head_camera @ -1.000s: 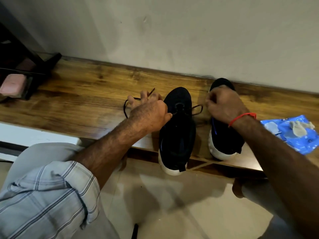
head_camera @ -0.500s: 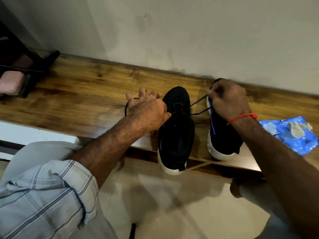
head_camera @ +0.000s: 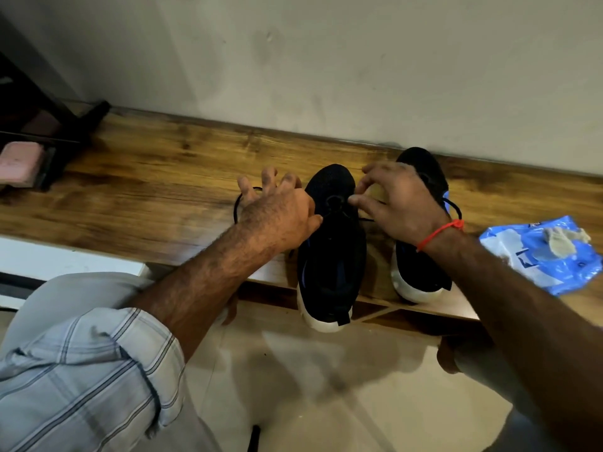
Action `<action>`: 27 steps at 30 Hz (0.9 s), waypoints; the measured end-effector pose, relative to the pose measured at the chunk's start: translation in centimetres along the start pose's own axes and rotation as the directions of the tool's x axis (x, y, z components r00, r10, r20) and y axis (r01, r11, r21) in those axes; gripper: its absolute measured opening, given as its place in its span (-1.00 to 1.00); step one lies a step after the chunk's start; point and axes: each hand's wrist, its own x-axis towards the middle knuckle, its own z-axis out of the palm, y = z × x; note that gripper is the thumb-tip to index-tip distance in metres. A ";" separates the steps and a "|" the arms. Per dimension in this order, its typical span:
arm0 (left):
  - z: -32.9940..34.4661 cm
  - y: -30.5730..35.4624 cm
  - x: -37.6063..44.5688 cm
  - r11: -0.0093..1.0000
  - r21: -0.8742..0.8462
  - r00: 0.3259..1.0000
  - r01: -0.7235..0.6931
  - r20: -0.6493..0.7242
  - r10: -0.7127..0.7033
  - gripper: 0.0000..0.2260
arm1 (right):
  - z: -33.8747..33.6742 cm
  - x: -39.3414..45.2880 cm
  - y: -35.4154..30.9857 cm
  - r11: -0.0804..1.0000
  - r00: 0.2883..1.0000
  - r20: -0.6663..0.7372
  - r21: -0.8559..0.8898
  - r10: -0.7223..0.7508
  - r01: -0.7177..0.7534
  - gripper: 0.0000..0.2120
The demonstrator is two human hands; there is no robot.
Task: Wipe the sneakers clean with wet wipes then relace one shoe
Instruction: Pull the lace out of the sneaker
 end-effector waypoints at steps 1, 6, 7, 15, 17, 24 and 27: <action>0.0 0.1 0.0 1.000 -0.004 1.000 -0.004 -0.002 0.004 -0.71 | 0.7 -0.7 -0.7 0.997 0.996 0.084 -0.069 -0.012 0.018 -0.71; 0.0 -0.1 0.1 1.000 -0.010 1.000 0.012 -0.003 -0.012 -0.74 | 3.0 -1.8 -2.5 0.961 0.962 0.230 -0.197 -0.145 0.192 -0.76; -0.1 -0.1 0.1 1.000 -0.013 1.000 0.010 -0.004 -0.010 -0.74 | 2.6 -1.3 -2.0 0.973 0.973 0.176 -0.146 -0.150 0.176 -0.81; -0.2 -0.2 0.1 1.000 -0.009 1.000 -0.013 0.013 0.013 -0.72 | -1.6 0.2 0.6 0.954 0.923 -0.262 0.183 0.282 -0.239 -0.83; -0.2 -0.2 0.1 1.000 -0.010 1.000 -0.014 0.016 0.014 -0.72 | -0.6 -0.6 -1.5 0.969 0.973 -0.179 0.224 0.145 -0.103 -0.70; 0.0 -0.1 0.0 1.000 0.017 0.999 -0.024 0.025 0.024 -0.67 | 3.1 -2.3 -3.1 0.939 0.979 0.193 -0.322 -0.057 0.118 -0.46; 0.1 0.0 0.0 1.000 0.019 0.999 -0.024 0.028 0.023 -0.66 | 3.4 -2.3 -3.4 0.895 0.984 0.139 -0.417 -0.108 0.157 -0.57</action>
